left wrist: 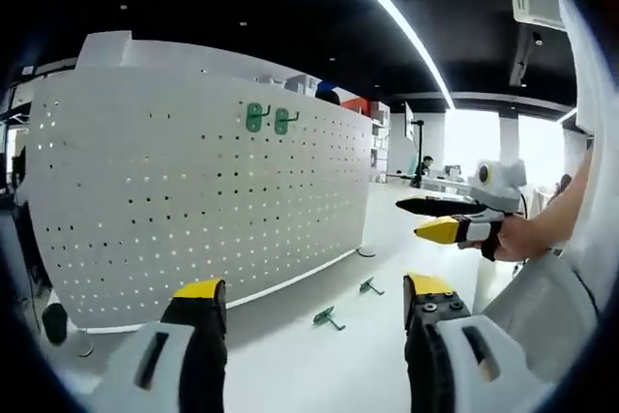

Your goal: Insert the hook assembly into the mounting plate slot until the hook locks in place.

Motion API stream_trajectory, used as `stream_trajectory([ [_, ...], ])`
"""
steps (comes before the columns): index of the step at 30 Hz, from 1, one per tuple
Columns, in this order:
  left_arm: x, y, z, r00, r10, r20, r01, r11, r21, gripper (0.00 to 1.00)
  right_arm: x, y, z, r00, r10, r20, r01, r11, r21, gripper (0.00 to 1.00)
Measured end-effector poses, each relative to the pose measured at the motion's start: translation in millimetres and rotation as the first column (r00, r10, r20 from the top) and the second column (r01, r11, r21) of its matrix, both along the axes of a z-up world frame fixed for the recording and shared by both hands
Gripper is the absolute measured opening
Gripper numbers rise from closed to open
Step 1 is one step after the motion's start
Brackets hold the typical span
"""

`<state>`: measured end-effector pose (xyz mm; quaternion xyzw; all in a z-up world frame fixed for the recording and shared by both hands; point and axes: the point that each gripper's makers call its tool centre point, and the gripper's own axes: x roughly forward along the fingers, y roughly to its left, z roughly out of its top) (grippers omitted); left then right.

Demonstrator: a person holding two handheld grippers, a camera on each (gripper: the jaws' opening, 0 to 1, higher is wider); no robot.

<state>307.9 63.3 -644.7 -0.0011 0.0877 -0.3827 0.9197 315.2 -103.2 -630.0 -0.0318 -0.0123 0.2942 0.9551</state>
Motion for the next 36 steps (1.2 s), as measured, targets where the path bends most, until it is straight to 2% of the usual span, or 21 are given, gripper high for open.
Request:
stream_trajectory([
  [10, 9.3, -20.5, -13.9, 0.994, -0.097, -0.048, 0.1, 0.993, 0.057, 0.77, 0.4, -3.5, -0.1, 1.0, -0.012, -0.003, 0.012, 1.0, 0.008, 0.65],
  [16, 14.0, -32.3, -23.2, 0.985, -0.151, -0.081, 0.158, 0.982, 0.098, 0.77, 1.0, -6.4, 0.4, 1.0, -0.019, -0.001, 0.019, 1.0, 0.015, 0.65],
  [23, 17.1, -46.4, -36.1, 0.966, -0.231, -0.118, 0.249, 0.953, 0.175, 0.76, 1.3, -8.5, 1.6, 1.0, -0.025, 0.0, 0.025, 0.999, 0.021, 0.64],
  [27, 18.4, -51.0, -46.7, 0.95, -0.27, -0.155, 0.302, 0.922, 0.244, 0.72, 1.2, -9.3, 2.6, 1.0, -0.027, 0.004, 0.027, 0.999, 0.021, 0.65],
  [33, 26.7, -59.8, -59.3, 0.932, -0.303, -0.198, 0.351, 0.889, 0.292, 0.69, 1.7, -12.2, 2.3, 0.999, -0.033, 0.002, 0.033, 0.999, 0.027, 0.64],
  [34, 26.6, -60.0, -64.6, 0.926, -0.306, -0.222, 0.365, 0.878, 0.309, 0.68, 2.0, -12.8, 1.4, 0.999, -0.033, -0.001, 0.033, 0.999, 0.028, 0.64],
  [36, 30.8, -61.1, -67.2, 0.927, -0.31, -0.211, 0.367, 0.865, 0.342, 0.64, 2.2, -13.2, 0.9, 0.999, -0.032, -0.008, 0.032, 0.999, 0.04, 0.64],
])
